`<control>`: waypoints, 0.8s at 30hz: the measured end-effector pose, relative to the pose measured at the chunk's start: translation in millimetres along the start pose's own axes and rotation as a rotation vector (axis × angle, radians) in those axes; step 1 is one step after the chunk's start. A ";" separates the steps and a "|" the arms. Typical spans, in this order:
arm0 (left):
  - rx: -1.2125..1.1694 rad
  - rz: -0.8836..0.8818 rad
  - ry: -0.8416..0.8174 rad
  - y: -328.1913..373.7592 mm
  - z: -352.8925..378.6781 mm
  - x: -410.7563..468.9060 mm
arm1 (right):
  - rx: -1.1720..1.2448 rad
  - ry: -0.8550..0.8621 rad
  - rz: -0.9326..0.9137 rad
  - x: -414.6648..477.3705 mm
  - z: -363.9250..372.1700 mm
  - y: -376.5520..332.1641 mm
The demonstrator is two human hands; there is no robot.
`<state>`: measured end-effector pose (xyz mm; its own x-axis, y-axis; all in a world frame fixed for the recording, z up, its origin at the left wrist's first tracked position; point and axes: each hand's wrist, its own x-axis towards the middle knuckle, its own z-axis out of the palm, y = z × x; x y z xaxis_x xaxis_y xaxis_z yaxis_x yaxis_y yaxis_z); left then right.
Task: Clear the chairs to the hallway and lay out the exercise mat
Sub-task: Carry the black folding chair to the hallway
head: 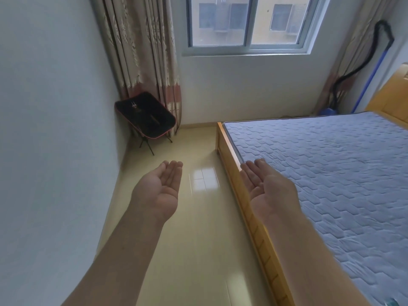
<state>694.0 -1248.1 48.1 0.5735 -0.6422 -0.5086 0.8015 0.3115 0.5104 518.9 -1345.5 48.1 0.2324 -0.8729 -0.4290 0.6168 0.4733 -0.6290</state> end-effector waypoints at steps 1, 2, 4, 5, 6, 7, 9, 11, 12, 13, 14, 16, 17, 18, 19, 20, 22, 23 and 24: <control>0.004 -0.004 0.005 4.5 7.5 17.3 | -0.001 0.006 0.005 16.0 9.6 1.8; 0.008 -0.010 0.011 8.3 14.4 36.0 | -0.003 0.012 0.010 34.0 18.5 4.0; 0.006 -0.007 0.019 15.2 27.4 72.5 | 0.004 0.013 0.011 70.4 36.2 7.1; 0.007 -0.003 0.024 17.6 35.2 95.9 | 0.007 0.016 0.012 94.4 46.8 9.3; 0.005 -0.005 0.029 20.2 44.1 120.4 | 0.010 0.012 0.017 120.6 57.8 10.3; 0.011 -0.003 0.035 21.4 48.8 133.8 | 0.009 0.014 0.018 135.9 64.2 10.9; 0.012 0.005 0.036 26.3 67.0 178.0 | 0.023 -0.005 0.030 185.3 85.0 12.9; 0.022 0.015 0.049 32.1 90.5 222.0 | 0.027 -0.027 0.046 236.0 108.4 13.6; 0.032 0.020 0.060 34.8 104.0 244.8 | 0.024 -0.036 0.061 261.7 121.2 13.7; 0.031 0.023 0.073 40.6 121.9 270.9 | 0.027 -0.046 0.081 291.8 139.0 11.4; 0.044 0.021 0.091 44.1 131.3 284.4 | 0.018 -0.039 0.089 307.6 147.6 10.7; 0.056 0.030 0.089 58.8 165.6 327.2 | 0.017 -0.085 0.121 356.2 179.3 5.0; 0.057 0.045 0.096 62.9 175.2 337.8 | 0.014 -0.092 0.122 368.9 186.9 4.2; 0.034 0.057 0.091 71.6 188.9 359.3 | 0.013 -0.114 0.133 392.9 203.5 2.4; 0.022 0.071 0.096 74.7 193.6 363.5 | 0.014 -0.109 0.121 399.8 207.9 1.0; 0.003 0.075 0.105 82.1 206.8 386.9 | 0.002 -0.114 0.133 424.6 225.9 0.4; -0.005 0.080 0.129 91.2 219.8 415.0 | -0.023 -0.110 0.139 456.4 248.0 -0.3; -0.019 0.082 0.127 98.6 228.5 437.4 | -0.025 -0.121 0.144 479.8 264.1 0.0; -0.019 0.085 0.137 102.8 232.7 452.0 | -0.036 -0.114 0.142 494.2 274.0 0.3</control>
<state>996.3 -1669.4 32.0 0.6559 -0.5117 -0.5550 0.7516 0.3742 0.5432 840.0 -1809.2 13.5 0.4001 -0.8040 -0.4398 0.5451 0.5946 -0.5910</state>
